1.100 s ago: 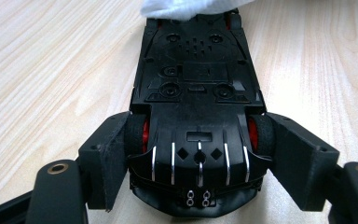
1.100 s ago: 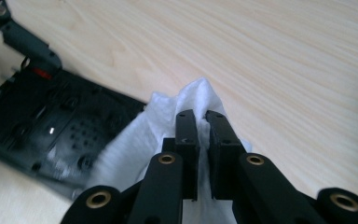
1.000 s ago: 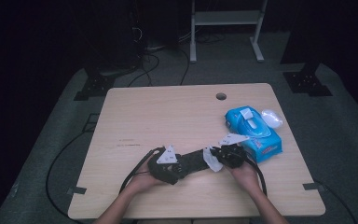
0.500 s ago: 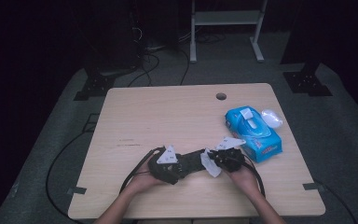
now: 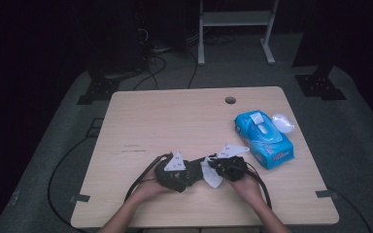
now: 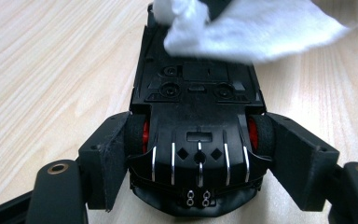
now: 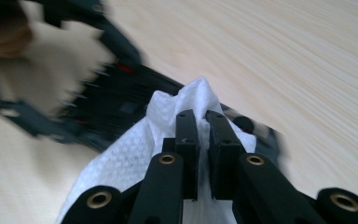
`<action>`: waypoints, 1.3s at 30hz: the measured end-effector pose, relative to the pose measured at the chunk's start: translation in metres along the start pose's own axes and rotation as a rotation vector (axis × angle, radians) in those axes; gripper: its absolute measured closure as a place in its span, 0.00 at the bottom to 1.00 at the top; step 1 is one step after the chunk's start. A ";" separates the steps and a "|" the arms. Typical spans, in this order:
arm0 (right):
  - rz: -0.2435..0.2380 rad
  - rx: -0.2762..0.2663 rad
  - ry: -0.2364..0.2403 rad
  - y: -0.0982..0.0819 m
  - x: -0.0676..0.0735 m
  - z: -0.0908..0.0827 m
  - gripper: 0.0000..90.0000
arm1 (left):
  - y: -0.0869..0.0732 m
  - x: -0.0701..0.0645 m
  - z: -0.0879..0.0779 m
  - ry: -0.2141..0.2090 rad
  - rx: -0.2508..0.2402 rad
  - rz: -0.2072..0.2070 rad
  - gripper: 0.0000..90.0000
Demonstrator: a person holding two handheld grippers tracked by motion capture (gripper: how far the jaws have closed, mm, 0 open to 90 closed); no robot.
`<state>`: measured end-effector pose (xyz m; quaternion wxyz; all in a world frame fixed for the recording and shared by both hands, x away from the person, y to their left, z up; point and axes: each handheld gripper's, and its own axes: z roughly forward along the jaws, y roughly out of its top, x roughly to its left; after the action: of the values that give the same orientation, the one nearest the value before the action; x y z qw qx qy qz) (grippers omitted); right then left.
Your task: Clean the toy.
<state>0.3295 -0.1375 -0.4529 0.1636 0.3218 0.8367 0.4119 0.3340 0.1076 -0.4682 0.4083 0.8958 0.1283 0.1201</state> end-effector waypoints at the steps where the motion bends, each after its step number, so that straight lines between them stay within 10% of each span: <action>1: 0.013 0.002 -0.011 -0.002 -0.004 -0.001 0.93 | 0.001 0.001 0.000 -0.001 -0.001 0.002 0.29; 7: -0.005 -0.024 0.081 -0.002 0.014 0.002 0.93 | 0.001 0.001 0.000 -0.007 0.003 -0.007 0.29; 14: 0.033 -0.006 0.004 0.006 0.001 0.008 0.93 | 0.002 0.001 0.000 -0.004 -0.003 -0.004 0.29; 19: -0.033 -0.010 0.033 0.019 0.013 0.020 0.93 | 0.000 0.002 0.000 -0.009 0.008 0.000 0.29; 22: -0.031 0.003 -0.033 0.019 0.001 0.019 0.93 | 0.001 0.001 0.000 -0.005 0.005 0.001 0.29; 28: 0.136 0.011 -0.094 0.003 -0.042 0.010 0.93 | 0.001 0.001 0.000 -0.005 0.002 0.003 0.29; 39: 0.092 0.025 -0.087 0.004 -0.038 0.012 0.93 | 0.001 0.002 0.000 -0.008 -0.005 0.002 0.29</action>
<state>0.3658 -0.1544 -0.4569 0.1766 0.3794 0.8182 0.3941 0.3356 0.1078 -0.4670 0.4111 0.8952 0.1256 0.1173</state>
